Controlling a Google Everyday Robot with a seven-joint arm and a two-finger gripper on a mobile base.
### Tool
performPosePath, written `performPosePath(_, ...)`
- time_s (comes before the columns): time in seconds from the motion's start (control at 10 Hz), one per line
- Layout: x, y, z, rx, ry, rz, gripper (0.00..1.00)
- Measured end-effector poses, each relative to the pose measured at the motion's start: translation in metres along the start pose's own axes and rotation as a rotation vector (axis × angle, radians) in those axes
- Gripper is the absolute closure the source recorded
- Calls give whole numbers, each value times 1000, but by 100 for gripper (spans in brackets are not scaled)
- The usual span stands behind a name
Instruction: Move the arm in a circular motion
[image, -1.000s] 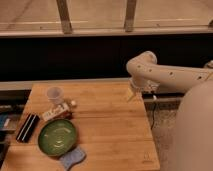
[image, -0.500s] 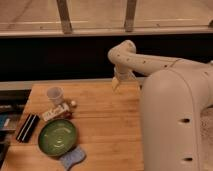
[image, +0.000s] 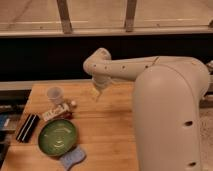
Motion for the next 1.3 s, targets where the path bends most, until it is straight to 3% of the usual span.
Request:
performPosePath(0.4,67,79,-15,3,15,-143,20)
performPosePath(0.6,123,99,-20,2,32,-117,20)
performPosePath(0.9,162,99,-19,8,54,-30,20)
performPosePath(1.1,175,78,-13,18,72,42,20)
performPosePath(1.3,173,41,-6,33,85,112,20)
